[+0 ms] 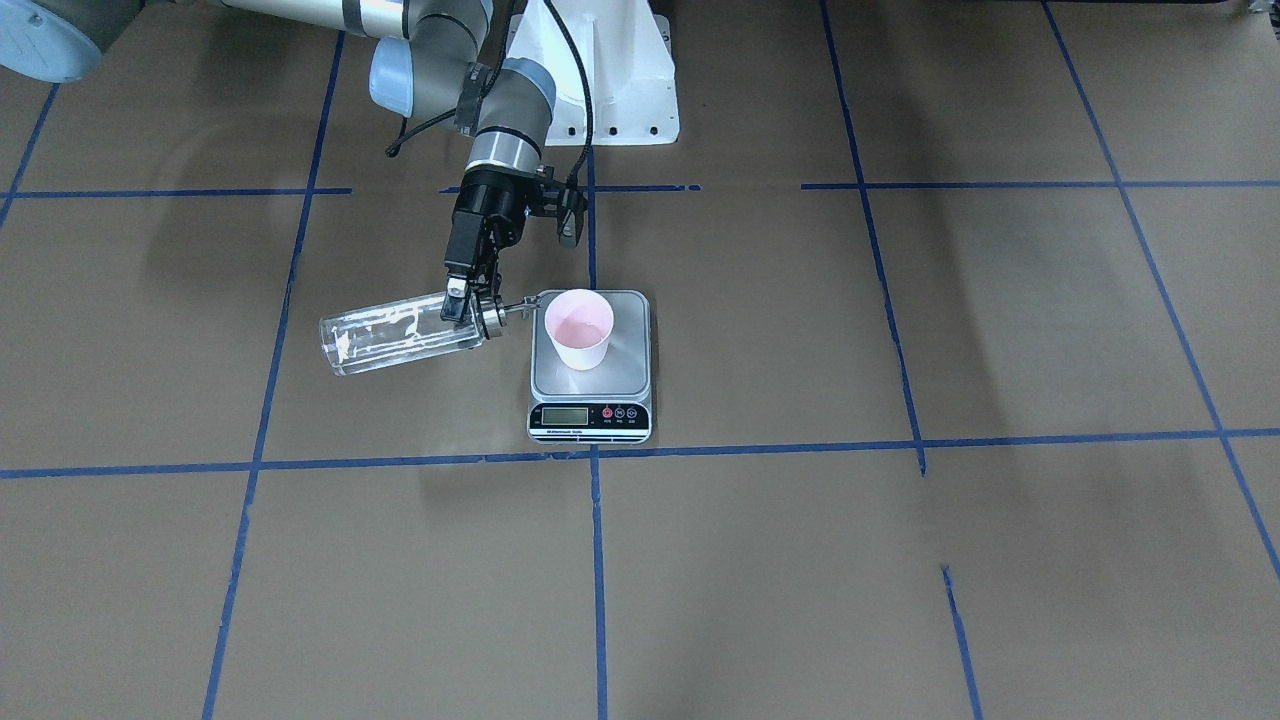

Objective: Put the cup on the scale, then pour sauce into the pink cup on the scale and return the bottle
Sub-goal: 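Tilt the bottle with the right gripper to pour into the pink cup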

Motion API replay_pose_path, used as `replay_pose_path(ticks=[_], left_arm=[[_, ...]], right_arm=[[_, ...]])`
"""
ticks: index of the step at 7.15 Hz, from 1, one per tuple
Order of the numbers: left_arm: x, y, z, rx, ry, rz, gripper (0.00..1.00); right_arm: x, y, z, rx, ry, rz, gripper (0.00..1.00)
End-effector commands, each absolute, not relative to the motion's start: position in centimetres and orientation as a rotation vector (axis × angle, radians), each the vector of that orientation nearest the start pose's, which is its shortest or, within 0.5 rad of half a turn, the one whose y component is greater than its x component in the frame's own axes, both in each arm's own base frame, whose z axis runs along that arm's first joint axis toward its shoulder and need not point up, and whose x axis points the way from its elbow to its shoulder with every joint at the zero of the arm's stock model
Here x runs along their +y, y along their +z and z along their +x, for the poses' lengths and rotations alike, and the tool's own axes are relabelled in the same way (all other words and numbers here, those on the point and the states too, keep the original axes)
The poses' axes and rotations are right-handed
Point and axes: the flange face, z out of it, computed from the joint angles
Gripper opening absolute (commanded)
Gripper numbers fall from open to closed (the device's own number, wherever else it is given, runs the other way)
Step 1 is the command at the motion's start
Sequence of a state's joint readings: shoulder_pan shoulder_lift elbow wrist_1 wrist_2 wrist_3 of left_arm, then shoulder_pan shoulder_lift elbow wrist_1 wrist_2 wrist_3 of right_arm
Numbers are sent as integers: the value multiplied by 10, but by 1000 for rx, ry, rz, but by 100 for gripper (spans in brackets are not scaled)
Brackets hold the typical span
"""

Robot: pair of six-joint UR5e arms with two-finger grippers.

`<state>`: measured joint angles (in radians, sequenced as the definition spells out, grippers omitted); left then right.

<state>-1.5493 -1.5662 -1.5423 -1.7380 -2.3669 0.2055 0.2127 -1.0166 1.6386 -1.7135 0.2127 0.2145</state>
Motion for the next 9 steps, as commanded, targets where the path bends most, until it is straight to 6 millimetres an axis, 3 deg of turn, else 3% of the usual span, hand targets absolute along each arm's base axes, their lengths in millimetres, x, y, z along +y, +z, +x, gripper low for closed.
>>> replay_pose_path(ticks=[1, 9], left_arm=[[-499, 657, -51, 782, 268, 199, 100], [-495, 660, -52, 783, 267, 194, 100]], right_arm=[[-359, 264, -579, 686, -645, 1247, 0], [-357, 265, -579, 709, -649, 1255, 0]])
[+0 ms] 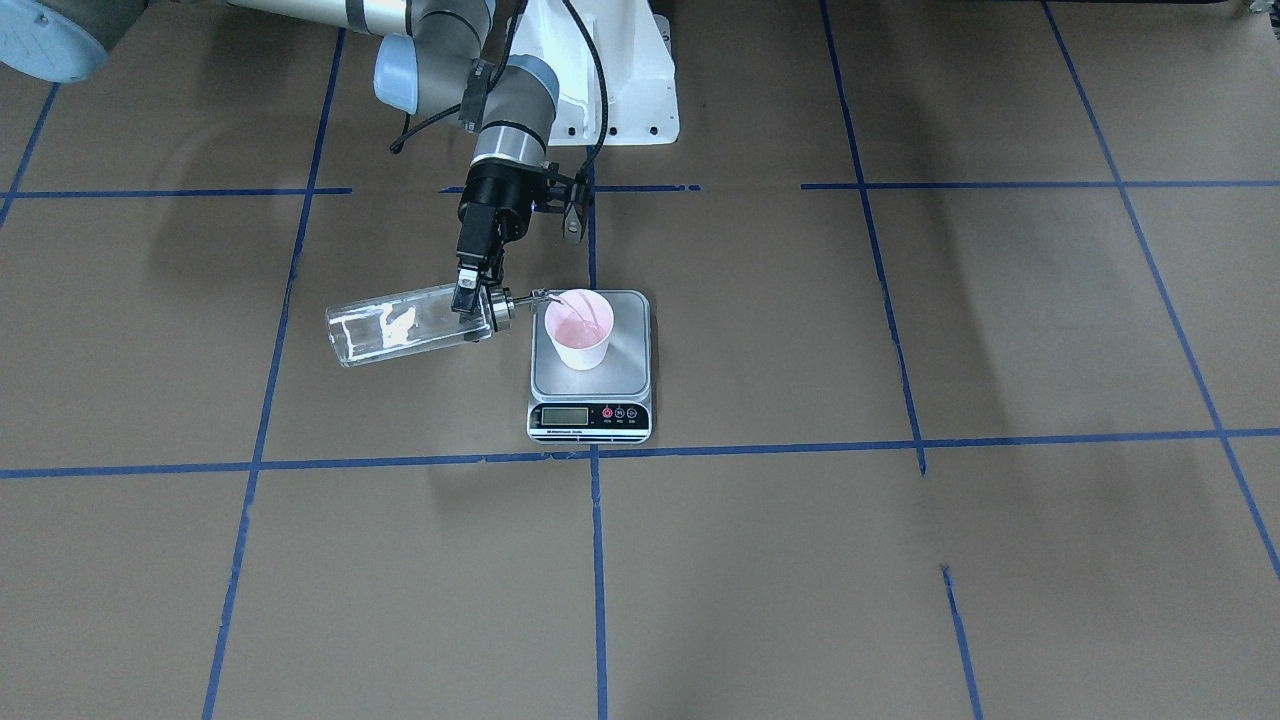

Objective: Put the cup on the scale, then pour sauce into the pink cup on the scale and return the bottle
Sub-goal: 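Tilt the bottle with the right gripper to pour into the pink cup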

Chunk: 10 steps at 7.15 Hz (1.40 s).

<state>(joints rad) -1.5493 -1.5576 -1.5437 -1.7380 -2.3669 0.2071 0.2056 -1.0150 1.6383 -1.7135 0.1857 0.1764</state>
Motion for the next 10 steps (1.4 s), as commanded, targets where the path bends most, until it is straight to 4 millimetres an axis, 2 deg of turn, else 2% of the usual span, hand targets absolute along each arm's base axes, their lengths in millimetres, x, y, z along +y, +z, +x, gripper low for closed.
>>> replay_pose_path(ticks=[1, 5, 7, 10], left_arm=[[-495, 660, -52, 783, 267, 194, 100], [-495, 658, -51, 784, 268, 197, 100], [-495, 657, -51, 784, 269, 200, 100], [-496, 655, -51, 783, 270, 203, 100]], right_arm=[[-356, 264, -579, 713, -655, 1255, 0], [-357, 263, -579, 712, -653, 1255, 0], [-357, 255, -575, 664, -608, 1273, 0], [-356, 237, -563, 387, -427, 1356, 0]])
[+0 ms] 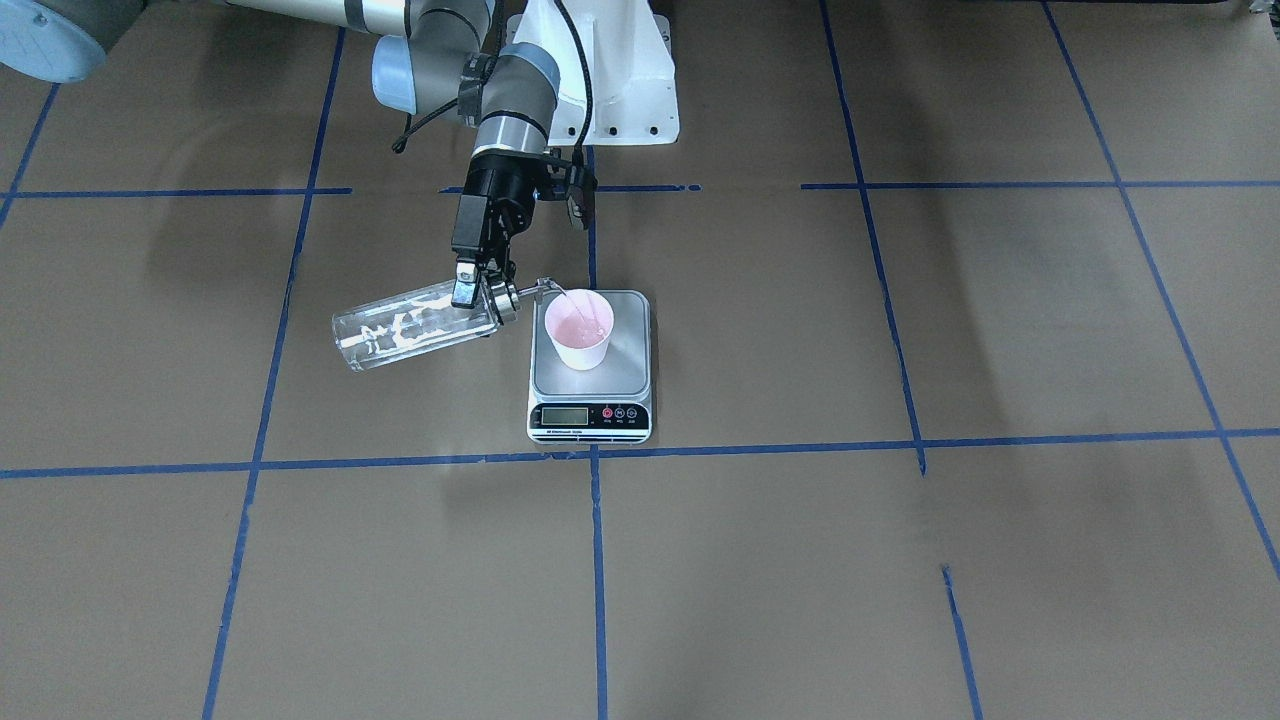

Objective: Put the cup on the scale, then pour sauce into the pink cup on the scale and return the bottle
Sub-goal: 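Tilt the bottle with the right gripper to pour into the pink cup, then turn the bottle upright and carry it back toward its spot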

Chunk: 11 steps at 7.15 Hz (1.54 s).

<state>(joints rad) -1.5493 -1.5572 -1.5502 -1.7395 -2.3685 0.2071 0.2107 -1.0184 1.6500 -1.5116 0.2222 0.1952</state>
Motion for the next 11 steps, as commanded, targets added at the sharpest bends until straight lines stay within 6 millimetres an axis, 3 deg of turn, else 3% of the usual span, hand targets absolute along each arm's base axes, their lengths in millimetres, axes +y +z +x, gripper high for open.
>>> replay_pose_path(ticks=[1, 3, 4, 6, 7, 11], left_arm=[[-496, 655, -51, 784, 272, 202, 100], [-496, 655, -51, 783, 272, 204, 100], [-496, 654, -50, 785, 273, 205, 100], [-497, 655, -51, 783, 273, 205, 100], [-497, 655, -51, 783, 273, 205, 100], [-497, 654, -51, 783, 274, 207, 100]], right_arm=[[-355, 232, -556, 282, -351, 1391, 0], [-353, 235, -547, 79, -240, 1422, 0], [-351, 247, -542, -80, -134, 1415, 0], [-346, 232, -520, -360, 43, 1392, 0], [-344, 240, -517, -472, 172, 1355, 0], [-362, 275, -500, -490, 149, 1291, 0]])
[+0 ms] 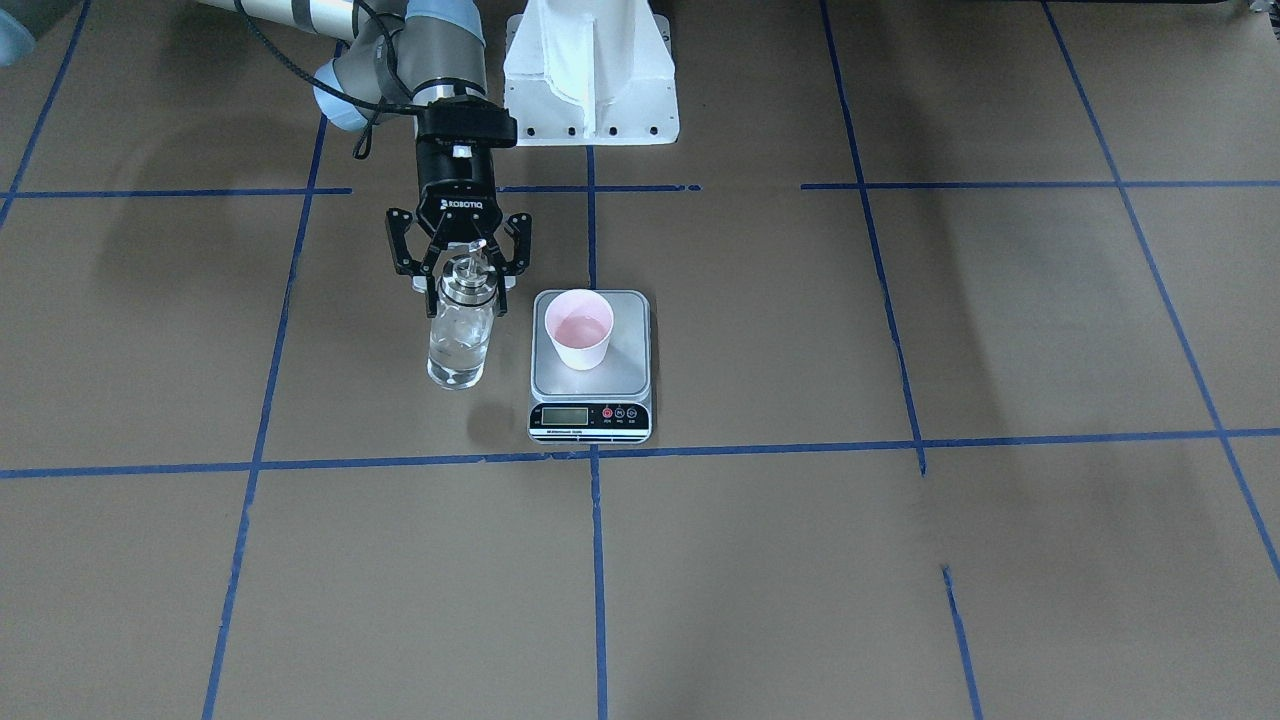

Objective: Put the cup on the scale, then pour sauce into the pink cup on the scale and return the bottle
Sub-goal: 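Turn the bottle upright and carry it back toward its spot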

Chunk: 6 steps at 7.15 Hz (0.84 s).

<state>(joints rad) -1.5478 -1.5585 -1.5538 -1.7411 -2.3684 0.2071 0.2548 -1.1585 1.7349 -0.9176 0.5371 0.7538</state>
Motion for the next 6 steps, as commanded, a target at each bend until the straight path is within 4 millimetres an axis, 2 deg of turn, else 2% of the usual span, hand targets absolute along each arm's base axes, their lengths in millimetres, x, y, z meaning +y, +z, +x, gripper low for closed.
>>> replay_pose_path(ticks=[1, 2, 4, 5, 6], left_arm=[[-497, 654, -51, 783, 274, 208, 100], [-497, 653, -51, 783, 273, 210, 100], [-496, 658, -51, 783, 275, 204, 100], [-492, 662, -52, 782, 273, 198, 100], [-492, 659, -52, 782, 275, 202, 100]], right_arm=[[-369, 289, -492, -512, 153, 1255, 0], [-371, 313, -472, -559, 207, 1201, 0], [-361, 363, -420, -582, 288, 1134, 0], [-358, 377, -404, -590, 330, 1115, 0], [-359, 377, -401, -633, 399, 1096, 0]])
